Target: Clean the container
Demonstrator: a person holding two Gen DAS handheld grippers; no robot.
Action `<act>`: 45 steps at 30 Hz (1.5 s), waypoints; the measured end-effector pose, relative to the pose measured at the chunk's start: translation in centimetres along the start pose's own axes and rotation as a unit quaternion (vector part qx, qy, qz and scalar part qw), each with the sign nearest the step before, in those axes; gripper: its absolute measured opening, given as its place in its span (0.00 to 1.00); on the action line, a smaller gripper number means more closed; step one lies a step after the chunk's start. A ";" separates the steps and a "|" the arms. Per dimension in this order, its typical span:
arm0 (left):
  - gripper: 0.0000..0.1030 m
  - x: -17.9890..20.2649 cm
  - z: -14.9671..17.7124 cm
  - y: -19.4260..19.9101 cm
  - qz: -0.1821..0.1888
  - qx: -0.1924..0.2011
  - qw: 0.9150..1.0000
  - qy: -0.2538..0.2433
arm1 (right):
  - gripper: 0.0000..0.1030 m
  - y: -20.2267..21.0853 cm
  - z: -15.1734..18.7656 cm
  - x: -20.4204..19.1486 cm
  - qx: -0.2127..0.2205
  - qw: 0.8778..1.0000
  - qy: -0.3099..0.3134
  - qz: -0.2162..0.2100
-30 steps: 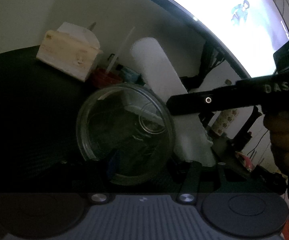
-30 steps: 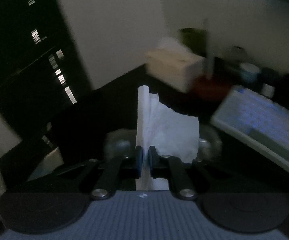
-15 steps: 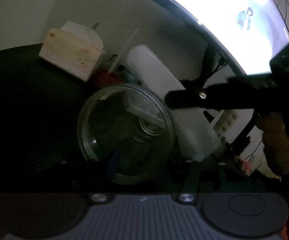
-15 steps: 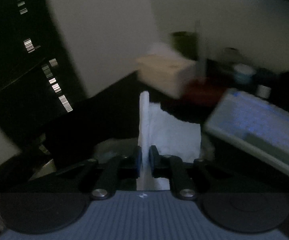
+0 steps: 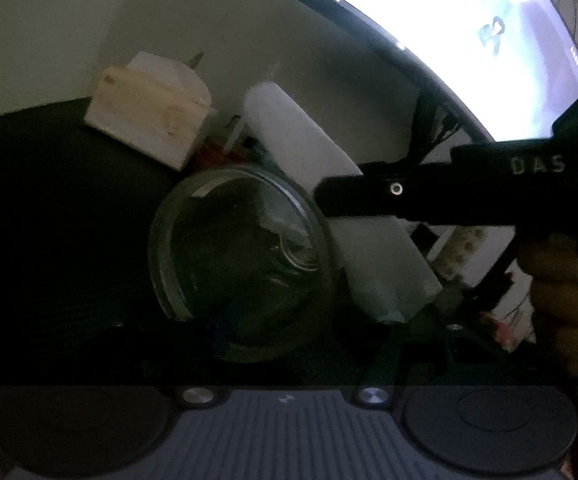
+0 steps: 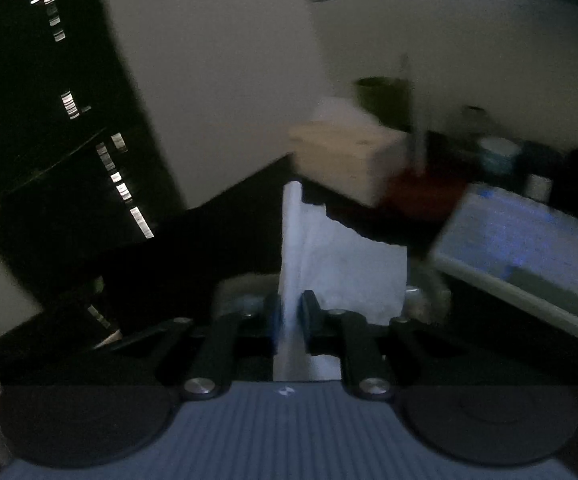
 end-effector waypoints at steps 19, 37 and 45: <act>0.69 0.5 0.2 0.2 -0.034 0.014 0.999 -0.033 | 0.10 1.1 0.5 -4.8 -0.011 0.993 0.100 -0.056; 0.51 1.0 0.4 0.0 -0.054 0.019 0.998 -0.041 | 0.07 0.2 0.4 -0.4 -0.011 0.999 0.020 -0.035; 0.35 1.0 0.4 -0.3 -0.069 0.011 0.997 -0.042 | 0.06 1.1 1.7 -4.7 -0.010 0.992 0.091 -0.089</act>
Point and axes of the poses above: each gripper's, at about its wrist camera, not at the fingertips, and y roughly against the way its jaws point, x to its right, z to its underside, the point moved 7 cm from there along -y, roughly the way its jaws point, and after that the axes turned 5 degrees about y, right-handed, at the moved point
